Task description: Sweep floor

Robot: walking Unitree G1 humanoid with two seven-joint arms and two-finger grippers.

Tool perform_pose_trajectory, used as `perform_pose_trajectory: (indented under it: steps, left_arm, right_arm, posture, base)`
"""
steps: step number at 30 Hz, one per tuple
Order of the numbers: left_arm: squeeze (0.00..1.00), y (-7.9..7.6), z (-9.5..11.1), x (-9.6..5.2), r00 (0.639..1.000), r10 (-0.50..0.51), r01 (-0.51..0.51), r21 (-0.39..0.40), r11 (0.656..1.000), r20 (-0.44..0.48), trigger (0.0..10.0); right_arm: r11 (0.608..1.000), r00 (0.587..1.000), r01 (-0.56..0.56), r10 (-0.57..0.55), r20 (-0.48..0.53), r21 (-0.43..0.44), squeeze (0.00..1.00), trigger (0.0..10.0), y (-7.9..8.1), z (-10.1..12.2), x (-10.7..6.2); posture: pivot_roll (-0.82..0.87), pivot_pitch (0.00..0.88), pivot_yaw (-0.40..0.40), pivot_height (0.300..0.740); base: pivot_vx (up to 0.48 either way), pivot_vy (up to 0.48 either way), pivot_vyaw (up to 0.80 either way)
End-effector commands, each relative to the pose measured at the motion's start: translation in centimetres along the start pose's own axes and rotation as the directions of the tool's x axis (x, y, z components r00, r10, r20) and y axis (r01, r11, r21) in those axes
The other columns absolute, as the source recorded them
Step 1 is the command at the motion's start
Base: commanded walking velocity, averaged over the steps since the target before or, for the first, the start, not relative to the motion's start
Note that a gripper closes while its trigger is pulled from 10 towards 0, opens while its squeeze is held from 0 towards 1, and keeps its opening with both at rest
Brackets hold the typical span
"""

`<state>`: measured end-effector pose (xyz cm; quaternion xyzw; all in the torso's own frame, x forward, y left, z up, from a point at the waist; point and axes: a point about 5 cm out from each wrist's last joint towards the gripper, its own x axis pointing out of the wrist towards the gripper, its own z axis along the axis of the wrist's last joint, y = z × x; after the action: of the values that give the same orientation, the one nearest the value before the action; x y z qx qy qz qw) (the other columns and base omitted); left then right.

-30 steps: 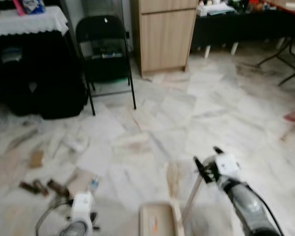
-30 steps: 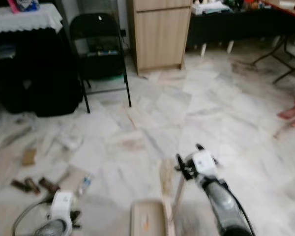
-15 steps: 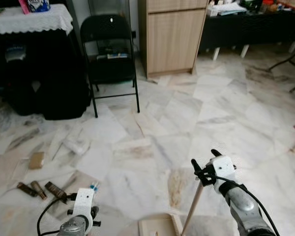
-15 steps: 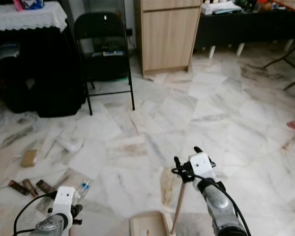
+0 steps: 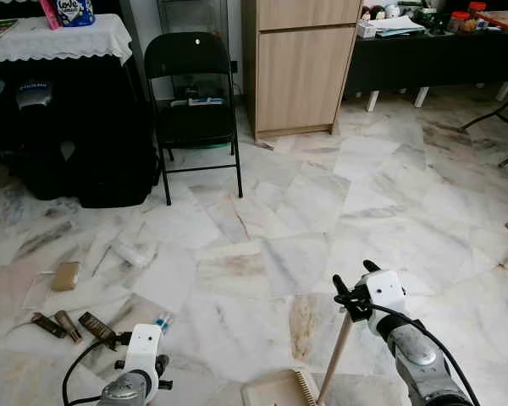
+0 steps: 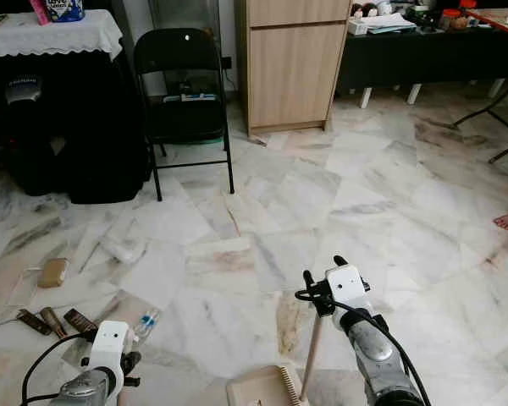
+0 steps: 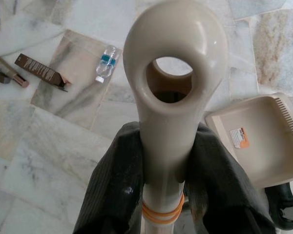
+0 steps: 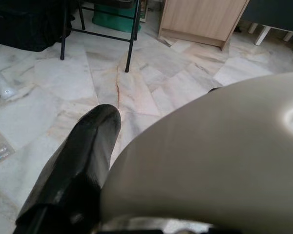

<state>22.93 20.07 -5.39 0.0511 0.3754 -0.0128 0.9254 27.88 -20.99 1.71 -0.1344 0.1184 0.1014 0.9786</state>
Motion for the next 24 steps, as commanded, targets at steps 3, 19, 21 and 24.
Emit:
perform_pose_trajectory:
  steps: [3, 19, 21, 24]
  left_arm:
    - [0.00, 0.0, -0.4, -0.1, 1.000, -0.009, 0.009, 0.031, 0.999, -0.012, 10.0]
    - [0.00, 0.2, -0.4, -0.1, 1.000, -0.013, 0.013, 0.059, 0.998, -0.010, 10.0]
    - [0.00, 0.3, -0.3, -0.1, 1.000, -0.011, 0.012, 0.061, 0.998, -0.008, 10.0]
    - [0.00, 0.3, -0.2, -0.1, 1.000, -0.010, 0.011, 0.062, 0.998, -0.005, 10.0]
  right_arm:
    - [1.000, 1.000, -0.016, 0.017, -0.019, 0.021, 0.00, 0.0, 0.5, -0.2, 0.2]
    - [0.957, 0.973, -0.227, 0.231, -0.005, 0.180, 0.00, 10.0, 3.5, -0.7, -0.1]
    - [0.942, 0.962, -0.269, 0.274, 0.003, 0.201, 0.00, 10.0, 3.9, -0.6, -0.1]
    - [0.932, 0.954, -0.296, 0.301, 0.008, 0.210, 0.00, 10.0, 4.2, -0.6, -0.1]
  posture:
    - [-0.14, 0.000, 0.014, 0.740]
    - [-0.13, 0.000, 0.020, 0.740]
    - [-0.13, 0.000, 0.020, 0.740]
    - [-0.13, 0.000, 0.020, 0.740]
  base:
    - [0.000, 0.000, 0.00]
    - [0.000, 0.000, 0.00]
    - [0.000, 0.000, 0.00]
    - [0.000, 0.000, 0.00]
